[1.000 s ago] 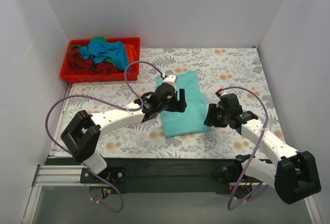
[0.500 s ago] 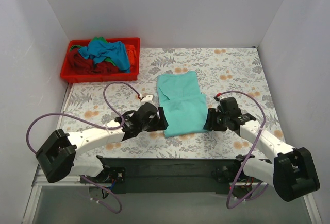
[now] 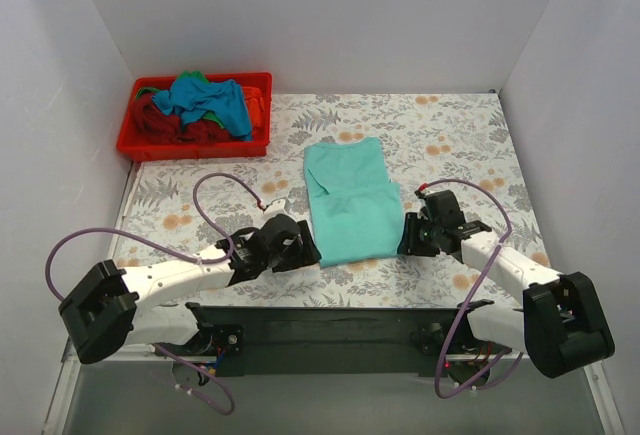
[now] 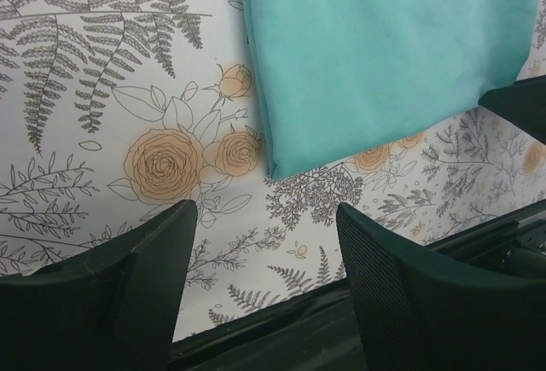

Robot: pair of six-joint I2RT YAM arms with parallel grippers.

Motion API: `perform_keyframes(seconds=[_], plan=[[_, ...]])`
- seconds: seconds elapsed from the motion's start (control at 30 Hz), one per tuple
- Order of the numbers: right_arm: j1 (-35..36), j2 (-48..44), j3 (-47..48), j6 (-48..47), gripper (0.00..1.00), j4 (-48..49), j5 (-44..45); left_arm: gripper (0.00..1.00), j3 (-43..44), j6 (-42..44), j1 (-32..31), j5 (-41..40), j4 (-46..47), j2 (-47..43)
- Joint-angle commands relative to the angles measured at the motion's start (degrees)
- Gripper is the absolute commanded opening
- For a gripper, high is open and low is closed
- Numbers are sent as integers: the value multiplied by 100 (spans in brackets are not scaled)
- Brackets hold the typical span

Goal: Fold and stack the t-shirts
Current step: Fold the tshirt

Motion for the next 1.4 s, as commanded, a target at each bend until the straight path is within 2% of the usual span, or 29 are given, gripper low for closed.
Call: perform_keyframes(seconds=[0.0, 0.2, 0.33, 0.93, 1.3, 1.33, 1.37], plan=[[-34, -7, -107, -73, 42, 247, -17, 65, -45, -307, -97, 0, -16, -40], [-34, -16, -265, -73, 24, 300, -114, 64, 17, -545, -273, -35, 89, 233], [-26, -78, -335, -73, 17, 300, -167, 63, -18, -869, -352, -96, 283, 557], [-26, -139, -370, -38, 13, 335, -264, 48, 333, -888, -467, -307, 397, 1507], [-34, -183, -362, -38, 11, 362, -352, 25, 421, -783, -493, -466, 406, 1955], [-34, -192, -362, -38, 11, 362, -369, 18, 421, -783, -493, -474, 406, 2017], [-34, -183, -362, -38, 11, 362, -378, 6, 430, -774, -502, -492, 398, 2043]])
